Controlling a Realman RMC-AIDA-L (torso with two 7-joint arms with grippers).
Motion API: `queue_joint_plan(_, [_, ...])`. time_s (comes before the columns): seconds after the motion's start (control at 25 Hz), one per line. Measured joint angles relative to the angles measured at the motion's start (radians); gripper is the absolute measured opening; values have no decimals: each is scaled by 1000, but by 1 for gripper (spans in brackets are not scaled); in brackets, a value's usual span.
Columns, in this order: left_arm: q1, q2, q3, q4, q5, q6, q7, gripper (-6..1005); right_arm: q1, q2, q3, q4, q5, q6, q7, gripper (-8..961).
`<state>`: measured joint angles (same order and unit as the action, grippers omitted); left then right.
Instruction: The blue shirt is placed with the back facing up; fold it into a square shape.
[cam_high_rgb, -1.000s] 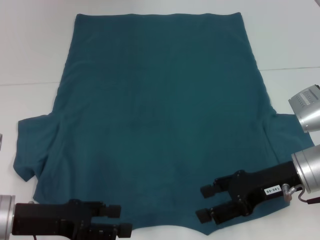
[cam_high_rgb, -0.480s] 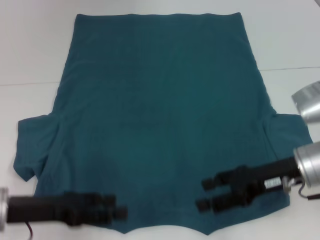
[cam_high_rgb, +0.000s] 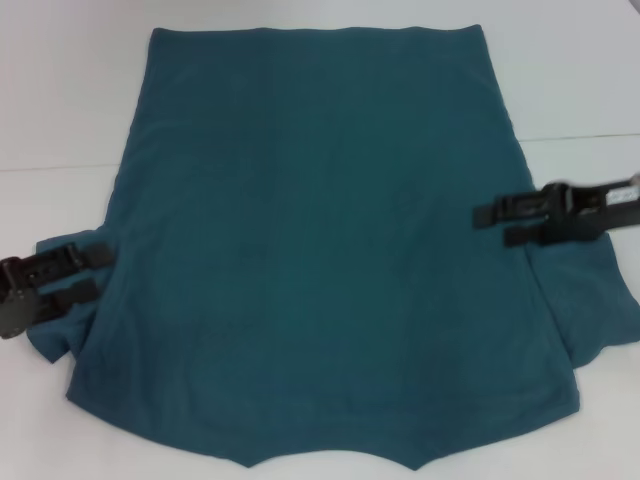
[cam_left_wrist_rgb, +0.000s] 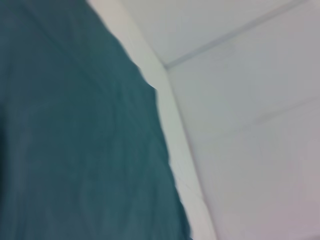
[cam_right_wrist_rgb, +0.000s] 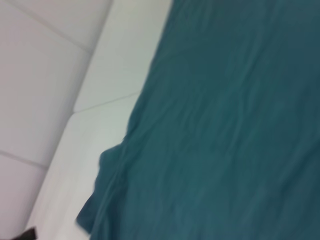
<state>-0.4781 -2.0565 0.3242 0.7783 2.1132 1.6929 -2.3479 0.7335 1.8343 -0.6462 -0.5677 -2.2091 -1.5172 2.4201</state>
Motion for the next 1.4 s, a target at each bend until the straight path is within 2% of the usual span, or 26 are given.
queue_joint_plan(0.08, [6, 5, -2, -1, 5, -31, -20, 784, 28, -43, -3, 43, -6, 13, 16, 861])
queue_joint_plan(0.16, [12, 6, -2, -3, 11, -69, -38, 784, 50, -67, -7, 58, -12, 10, 32, 861])
queue_joint_plan(0.2, [15, 6, -3, -4, 12, -93, -46, 784, 56, -70, -11, 54, -12, 4, 41, 861])
queue_joint_plan(0.48, [29, 3, 3, -8, 25, -265, -82, 785, 79, -55, -67, 42, -14, 13, 52, 861])
queue_joint_plan(0.68, [23, 6, 2, -17, 105, -344, -121, 785, 80, -47, -78, 37, -14, 19, 54, 861])
queue_joint_plan(1.4, [31, 7, 3, -95, 115, -468, -136, 784, 66, -48, -72, 35, -13, 20, 50, 861])
